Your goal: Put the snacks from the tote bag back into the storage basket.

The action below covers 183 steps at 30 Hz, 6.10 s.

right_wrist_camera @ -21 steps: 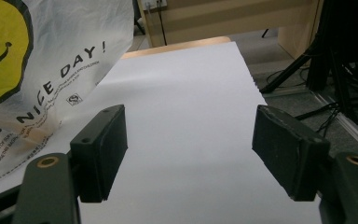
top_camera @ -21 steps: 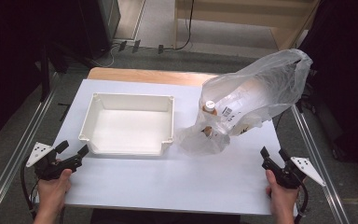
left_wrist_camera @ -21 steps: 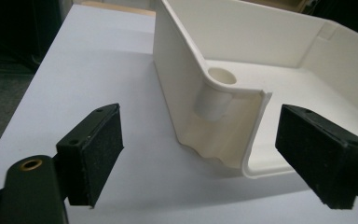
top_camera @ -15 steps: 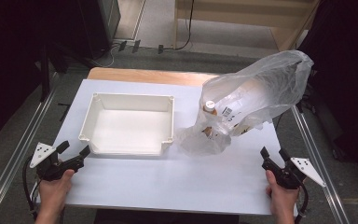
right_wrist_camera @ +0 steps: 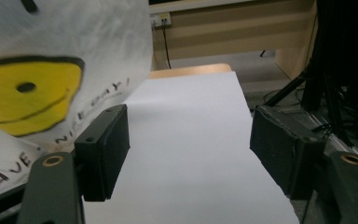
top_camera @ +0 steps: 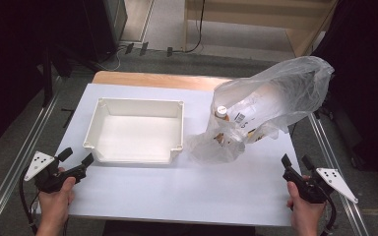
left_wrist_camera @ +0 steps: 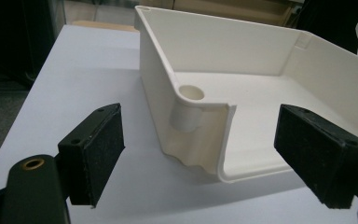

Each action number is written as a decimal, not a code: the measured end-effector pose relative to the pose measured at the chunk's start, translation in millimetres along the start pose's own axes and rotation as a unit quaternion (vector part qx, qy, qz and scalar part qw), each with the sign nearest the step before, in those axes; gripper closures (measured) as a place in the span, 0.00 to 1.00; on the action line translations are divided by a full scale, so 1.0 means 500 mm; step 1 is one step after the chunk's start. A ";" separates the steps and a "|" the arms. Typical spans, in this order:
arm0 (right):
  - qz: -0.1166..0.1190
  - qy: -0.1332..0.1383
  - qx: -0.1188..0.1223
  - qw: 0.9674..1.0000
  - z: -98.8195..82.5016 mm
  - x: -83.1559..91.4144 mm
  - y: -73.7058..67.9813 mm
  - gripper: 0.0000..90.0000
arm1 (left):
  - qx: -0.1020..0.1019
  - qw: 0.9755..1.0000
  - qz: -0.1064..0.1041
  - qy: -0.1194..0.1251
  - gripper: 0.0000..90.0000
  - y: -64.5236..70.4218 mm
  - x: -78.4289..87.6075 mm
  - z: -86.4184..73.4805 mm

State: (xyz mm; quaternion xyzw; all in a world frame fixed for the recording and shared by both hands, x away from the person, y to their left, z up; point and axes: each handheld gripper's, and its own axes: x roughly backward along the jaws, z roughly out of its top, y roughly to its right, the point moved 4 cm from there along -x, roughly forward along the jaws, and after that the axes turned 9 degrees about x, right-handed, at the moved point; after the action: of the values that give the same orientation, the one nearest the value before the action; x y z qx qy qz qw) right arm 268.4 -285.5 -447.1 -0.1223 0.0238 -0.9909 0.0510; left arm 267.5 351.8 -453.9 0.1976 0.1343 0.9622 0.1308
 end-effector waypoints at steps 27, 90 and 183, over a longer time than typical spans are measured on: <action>0.044 0.043 0.031 0.998 0.143 0.039 -0.077 0.23 | -0.058 0.995 -0.077 0.006 0.19 0.178 0.003 0.050; 0.171 -0.078 0.000 0.982 0.052 -0.172 -0.221 0.86 | -0.099 0.938 -0.310 -0.124 0.60 0.469 -0.178 -0.032; 0.186 -0.025 0.080 0.979 0.242 -0.142 -0.202 0.20 | -0.077 0.936 -0.324 -0.117 0.93 0.444 -0.115 -0.038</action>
State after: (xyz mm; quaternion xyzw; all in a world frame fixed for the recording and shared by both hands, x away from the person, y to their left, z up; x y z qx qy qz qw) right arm 356.8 -181.6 -340.8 -0.1357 -0.0341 -0.9595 0.2445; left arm 266.3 123.9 -421.8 0.2443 0.1001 0.8451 0.4650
